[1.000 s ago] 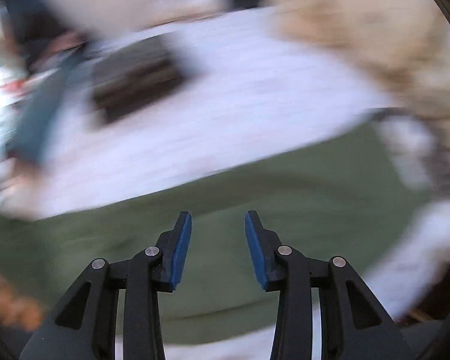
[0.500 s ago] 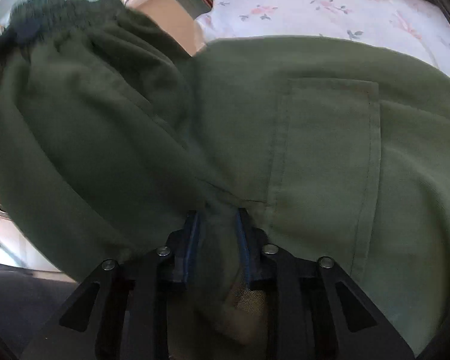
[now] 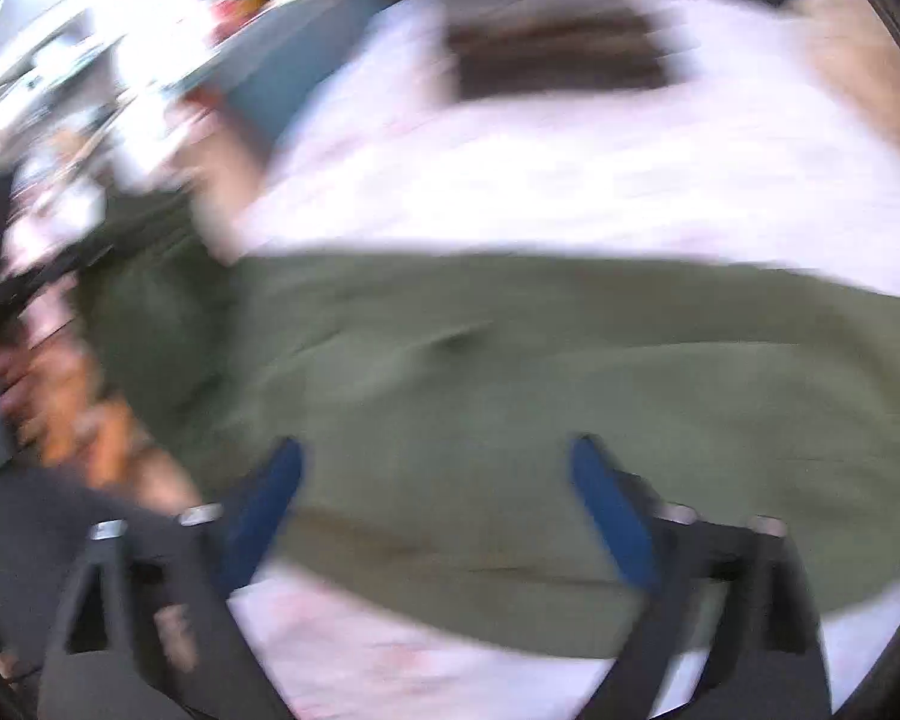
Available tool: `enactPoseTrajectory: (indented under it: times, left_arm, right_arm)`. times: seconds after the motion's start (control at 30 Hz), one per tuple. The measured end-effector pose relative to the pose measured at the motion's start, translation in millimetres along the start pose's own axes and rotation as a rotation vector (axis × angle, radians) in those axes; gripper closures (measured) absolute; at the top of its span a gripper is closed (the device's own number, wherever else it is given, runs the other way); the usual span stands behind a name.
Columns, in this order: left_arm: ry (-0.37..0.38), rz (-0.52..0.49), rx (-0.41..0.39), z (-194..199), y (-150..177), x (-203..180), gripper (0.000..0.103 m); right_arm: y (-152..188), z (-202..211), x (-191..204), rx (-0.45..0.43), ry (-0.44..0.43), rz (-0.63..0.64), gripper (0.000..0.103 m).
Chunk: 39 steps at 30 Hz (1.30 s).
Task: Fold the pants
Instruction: 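Lower the waistband onto the pants with the left gripper, folding it over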
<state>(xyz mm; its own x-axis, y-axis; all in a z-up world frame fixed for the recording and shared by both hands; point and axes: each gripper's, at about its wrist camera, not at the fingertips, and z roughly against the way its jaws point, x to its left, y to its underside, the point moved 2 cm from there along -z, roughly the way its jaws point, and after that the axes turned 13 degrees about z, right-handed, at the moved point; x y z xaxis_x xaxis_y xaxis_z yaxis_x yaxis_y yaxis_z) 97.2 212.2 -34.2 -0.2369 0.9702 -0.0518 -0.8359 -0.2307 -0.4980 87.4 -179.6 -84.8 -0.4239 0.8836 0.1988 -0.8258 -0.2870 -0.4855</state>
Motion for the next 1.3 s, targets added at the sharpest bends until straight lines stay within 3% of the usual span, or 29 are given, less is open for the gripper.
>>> enactPoseTrajectory:
  times: [0.07, 0.2, 0.27, 0.33, 0.43, 0.5, 0.6, 0.63, 0.67, 0.7, 0.83, 0.93, 1.0, 1.07, 1.13, 1.17, 1.27, 1.3]
  left_arm:
    - [-0.025, -0.026, -0.026, 3, 0, -9, 0.089]
    - [-0.023, -0.043, -0.013, 13, 2, -36, 0.088]
    - [-0.014, -0.097, -0.015, 23, 7, -62, 0.088]
    - [-0.015, -0.174, -0.059, 38, 17, -97, 0.088]
    - [-0.01, -0.294, -0.065, 41, 51, -149, 0.085]
    - [0.009, -0.364, 0.005, 25, 86, -180, 0.081]
    - [0.082, -0.438, 0.172, -17, 142, -214, 0.078]
    - [0.088, -0.438, 0.216, -27, 152, -219, 0.068]
    - [0.109, -0.426, 0.268, -36, 162, -222, 0.057]
    - [0.161, -0.409, 0.322, -41, 169, -222, 0.039]
    - [0.272, -0.33, 0.326, -19, 159, -212, 0.035]
    - [0.375, -0.193, 0.227, 11, 121, -193, 0.034]
    - [0.357, -0.108, 0.146, 15, 98, -179, 0.033]
    - [0.24, -0.064, 0.141, -7, 87, -174, 0.033]
    - [0.12, -0.038, 0.175, -44, 90, -168, 0.039]
    - [0.098, -0.01, 0.201, -66, 96, -165, 0.04]
    - [0.105, 0.093, 0.332, -116, 118, -162, 0.04]
    - [0.116, 0.113, 0.323, -121, 121, -160, 0.038]
  right_arm:
    - [7, 17, -47, -0.034, 0.058, -0.117, 0.007]
    - [31, 36, -114, -0.131, 0.025, -0.328, 0.008]
    - [38, 27, -112, -0.119, 0.055, -0.416, 0.008]
    - [47, 37, -129, -0.167, -0.007, -0.512, 0.007]
    - [45, 48, -143, -0.184, -0.027, -0.519, 0.007]
    - [41, 44, -143, -0.174, -0.021, -0.553, 0.007]
    - [48, 40, -148, -0.147, -0.113, -0.649, 0.007]
    - [49, 36, -150, -0.138, -0.141, -0.673, 0.007]
    - [51, 35, -150, -0.134, -0.153, -0.684, 0.007]
    - [53, 35, -150, -0.128, -0.153, -0.683, 0.007]
    - [58, 42, -151, -0.132, -0.145, -0.684, 0.007]
    - [59, 41, -154, -0.134, -0.153, -0.709, 0.007]
    - [56, 38, -153, -0.13, -0.147, -0.704, 0.007]
    - [54, 34, -151, -0.121, -0.125, -0.683, 0.007]
    - [53, 28, -146, -0.103, -0.102, -0.657, 0.007]
    - [53, 24, -144, -0.09, -0.092, -0.646, 0.007]
    - [57, 16, -141, -0.057, -0.062, -0.618, 0.007]
    - [60, 13, -141, -0.051, -0.071, -0.622, 0.007]
